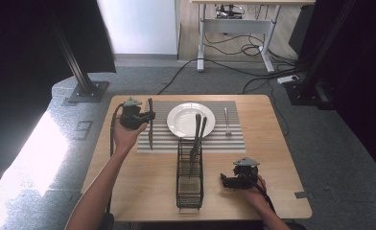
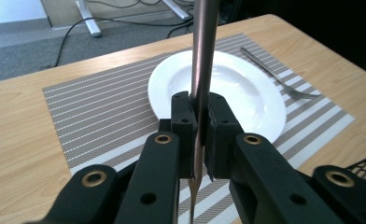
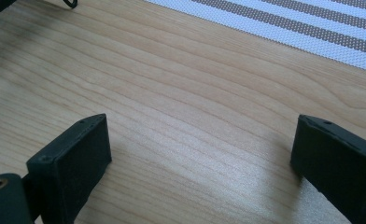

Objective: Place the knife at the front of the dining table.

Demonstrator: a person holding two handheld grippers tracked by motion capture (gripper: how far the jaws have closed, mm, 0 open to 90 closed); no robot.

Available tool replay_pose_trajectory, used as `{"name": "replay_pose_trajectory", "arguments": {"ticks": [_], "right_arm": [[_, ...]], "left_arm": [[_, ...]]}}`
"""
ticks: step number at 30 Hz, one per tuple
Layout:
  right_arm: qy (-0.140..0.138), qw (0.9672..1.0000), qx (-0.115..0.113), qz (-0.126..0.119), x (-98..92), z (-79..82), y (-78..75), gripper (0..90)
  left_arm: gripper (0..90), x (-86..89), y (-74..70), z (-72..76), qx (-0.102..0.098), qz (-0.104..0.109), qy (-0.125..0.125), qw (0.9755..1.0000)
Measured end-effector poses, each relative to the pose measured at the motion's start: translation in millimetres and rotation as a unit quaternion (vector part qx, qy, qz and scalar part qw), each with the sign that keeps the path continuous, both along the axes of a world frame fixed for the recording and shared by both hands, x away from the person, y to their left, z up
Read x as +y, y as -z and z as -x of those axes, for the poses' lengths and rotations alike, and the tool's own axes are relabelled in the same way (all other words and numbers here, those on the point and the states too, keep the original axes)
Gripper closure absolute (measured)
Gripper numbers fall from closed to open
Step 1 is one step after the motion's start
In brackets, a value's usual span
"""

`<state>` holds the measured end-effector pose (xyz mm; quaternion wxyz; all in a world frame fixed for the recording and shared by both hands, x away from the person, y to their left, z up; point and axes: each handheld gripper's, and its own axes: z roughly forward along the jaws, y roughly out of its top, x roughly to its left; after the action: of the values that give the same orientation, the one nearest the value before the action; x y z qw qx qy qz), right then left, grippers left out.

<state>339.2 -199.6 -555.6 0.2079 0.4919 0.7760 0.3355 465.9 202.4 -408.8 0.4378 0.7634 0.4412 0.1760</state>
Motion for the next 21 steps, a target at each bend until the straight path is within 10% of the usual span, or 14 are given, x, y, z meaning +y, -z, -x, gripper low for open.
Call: {"name": "replay_pose_trajectory", "arguments": {"ticks": [21], "right_arm": [[-0.001, 1.0000, 0.000, 0.000, 0.0, -0.1, 0.0, 5.1]], "left_arm": [[83.6, -12.6, 19.5, -28.7, 0.021, -0.001, -0.026, 0.9994]]}}
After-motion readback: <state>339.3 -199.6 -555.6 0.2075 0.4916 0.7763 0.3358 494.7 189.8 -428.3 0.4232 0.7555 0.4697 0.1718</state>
